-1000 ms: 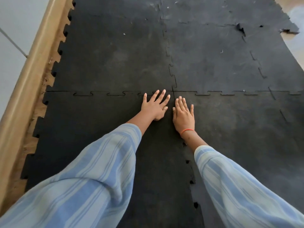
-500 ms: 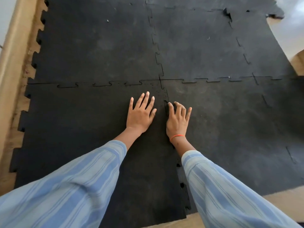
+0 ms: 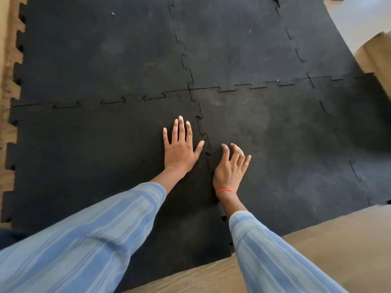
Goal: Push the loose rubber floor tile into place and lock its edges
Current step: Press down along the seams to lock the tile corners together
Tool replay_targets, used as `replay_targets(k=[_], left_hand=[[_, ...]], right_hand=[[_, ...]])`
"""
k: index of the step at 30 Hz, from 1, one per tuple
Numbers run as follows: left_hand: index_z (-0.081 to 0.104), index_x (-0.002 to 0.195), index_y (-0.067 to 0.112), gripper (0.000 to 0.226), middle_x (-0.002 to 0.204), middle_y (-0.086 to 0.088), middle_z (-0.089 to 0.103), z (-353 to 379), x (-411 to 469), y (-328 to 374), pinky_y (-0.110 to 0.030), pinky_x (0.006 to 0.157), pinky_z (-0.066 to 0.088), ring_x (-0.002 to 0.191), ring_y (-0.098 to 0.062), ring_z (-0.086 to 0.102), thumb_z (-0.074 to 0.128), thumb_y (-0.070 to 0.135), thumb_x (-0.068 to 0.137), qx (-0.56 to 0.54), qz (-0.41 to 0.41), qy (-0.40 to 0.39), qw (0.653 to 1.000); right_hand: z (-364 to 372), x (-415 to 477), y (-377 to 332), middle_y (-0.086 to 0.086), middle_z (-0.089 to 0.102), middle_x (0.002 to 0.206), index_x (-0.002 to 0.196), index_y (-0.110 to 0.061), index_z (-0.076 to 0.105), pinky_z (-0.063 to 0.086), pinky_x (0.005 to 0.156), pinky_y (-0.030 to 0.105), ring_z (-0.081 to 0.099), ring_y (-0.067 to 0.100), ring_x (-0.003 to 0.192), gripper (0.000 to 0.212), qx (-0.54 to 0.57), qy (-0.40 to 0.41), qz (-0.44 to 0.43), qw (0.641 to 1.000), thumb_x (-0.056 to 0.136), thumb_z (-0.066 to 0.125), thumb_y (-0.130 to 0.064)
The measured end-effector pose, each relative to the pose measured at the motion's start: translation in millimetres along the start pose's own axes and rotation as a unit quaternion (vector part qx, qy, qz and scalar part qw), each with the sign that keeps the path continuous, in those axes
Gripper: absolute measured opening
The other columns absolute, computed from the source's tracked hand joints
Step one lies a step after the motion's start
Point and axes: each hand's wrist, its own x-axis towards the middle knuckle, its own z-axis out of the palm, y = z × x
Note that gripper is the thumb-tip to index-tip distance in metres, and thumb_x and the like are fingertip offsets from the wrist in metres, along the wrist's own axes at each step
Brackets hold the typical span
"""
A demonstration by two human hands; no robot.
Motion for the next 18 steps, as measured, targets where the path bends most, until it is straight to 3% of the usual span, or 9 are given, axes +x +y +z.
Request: replay_targets(k=[3, 7, 10, 13, 18], left_hand=[[0.022, 0.151, 0.006, 0.079, 0.159, -0.018, 0.017, 1, -1, 2, -0.057, 0.116, 0.013, 0.148, -0.030, 0.015, 0.015, 0.059, 0.094, 0.007, 0.000, -0.006, 1.000], [0.021, 0.152, 0.010, 0.072, 0.160, -0.017, 0.016, -2, 0, 4, -0.060, 0.114, 0.011, 0.148, -0.031, 0.015, 0.017, 0.055, 0.096, 0.015, 0.005, -0.014, 1.000], [0.022, 0.152, 0.023, 0.059, 0.162, -0.004, 0.014, 0, -10, 8, -0.058, 0.115, 0.011, 0.149, -0.023, 0.014, 0.013, 0.045, 0.098, 0.014, 0.118, -0.027, 0.993], [0.022, 0.152, 0.026, 0.057, 0.162, 0.003, 0.015, 1, -23, 8, -0.051, 0.117, 0.009, 0.148, -0.016, 0.015, 0.012, 0.042, 0.099, 0.002, 0.196, -0.031, 0.980], [0.018, 0.153, 0.026, 0.053, 0.162, 0.004, 0.011, 2, -24, 10, -0.050, 0.118, 0.006, 0.149, -0.016, 0.012, 0.019, 0.040, 0.102, 0.000, 0.183, -0.037, 0.982]], right_hand=[[-2, 1, 1, 0.012, 0.047, 0.128, 0.123, -0.016, 0.051, 0.020, 0.111, 0.062, 0.036, 0.028, 0.124, 0.048, -0.014, 0.002, -0.037, 0.999, 0.079, 0.041, 0.002], [-8, -1, 0, 0.009, 0.059, 0.119, 0.117, -0.014, 0.058, 0.034, 0.106, 0.060, 0.046, 0.026, 0.114, 0.042, -0.025, -0.012, -0.056, 0.998, 0.080, 0.042, -0.005], [-22, -37, 13, 0.008, 0.061, 0.121, 0.114, -0.011, 0.061, 0.043, 0.101, 0.049, 0.044, 0.022, 0.109, 0.041, 0.016, -0.017, -0.011, 1.000, 0.076, 0.057, 0.001], [-37, -72, 26, 0.009, 0.059, 0.124, 0.116, -0.011, 0.059, 0.043, 0.101, 0.046, 0.050, 0.026, 0.108, 0.041, 0.001, -0.032, 0.007, 0.999, 0.077, 0.061, 0.001], [-34, -76, 28, 0.010, 0.053, 0.123, 0.117, -0.015, 0.057, 0.032, 0.108, 0.051, 0.041, 0.025, 0.112, 0.039, -0.018, -0.016, 0.034, 0.999, 0.081, 0.055, -0.002]])
